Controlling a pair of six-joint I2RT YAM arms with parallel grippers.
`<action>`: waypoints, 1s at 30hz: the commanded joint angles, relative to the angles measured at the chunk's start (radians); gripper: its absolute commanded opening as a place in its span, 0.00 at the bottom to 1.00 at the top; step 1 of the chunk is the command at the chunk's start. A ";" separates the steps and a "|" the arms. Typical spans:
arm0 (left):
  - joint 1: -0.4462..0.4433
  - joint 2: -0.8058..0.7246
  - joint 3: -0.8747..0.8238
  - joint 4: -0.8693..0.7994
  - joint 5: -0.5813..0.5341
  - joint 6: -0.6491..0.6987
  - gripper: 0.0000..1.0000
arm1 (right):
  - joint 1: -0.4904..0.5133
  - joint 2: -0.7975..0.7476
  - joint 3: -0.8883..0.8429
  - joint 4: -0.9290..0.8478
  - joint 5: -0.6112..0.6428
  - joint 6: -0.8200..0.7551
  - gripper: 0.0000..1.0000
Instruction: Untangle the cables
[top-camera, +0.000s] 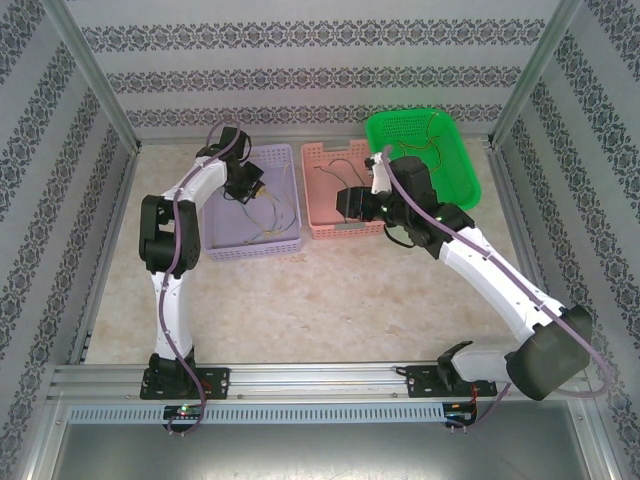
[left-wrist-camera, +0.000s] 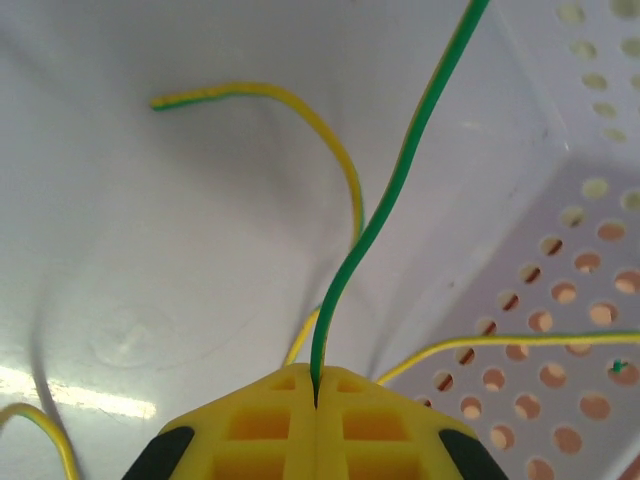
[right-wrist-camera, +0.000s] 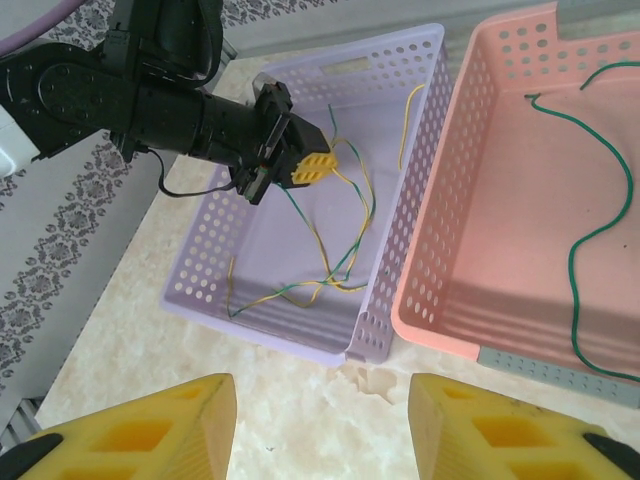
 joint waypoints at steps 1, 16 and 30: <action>0.037 0.025 0.021 -0.017 0.011 -0.091 0.21 | -0.016 -0.037 -0.013 -0.024 0.031 0.008 0.51; 0.057 -0.056 0.125 -0.078 0.036 -0.109 0.59 | -0.072 -0.094 -0.005 -0.066 0.035 0.005 0.54; 0.035 -0.749 -0.405 0.083 -0.210 0.316 1.00 | -0.217 -0.367 -0.191 -0.188 0.497 -0.007 0.98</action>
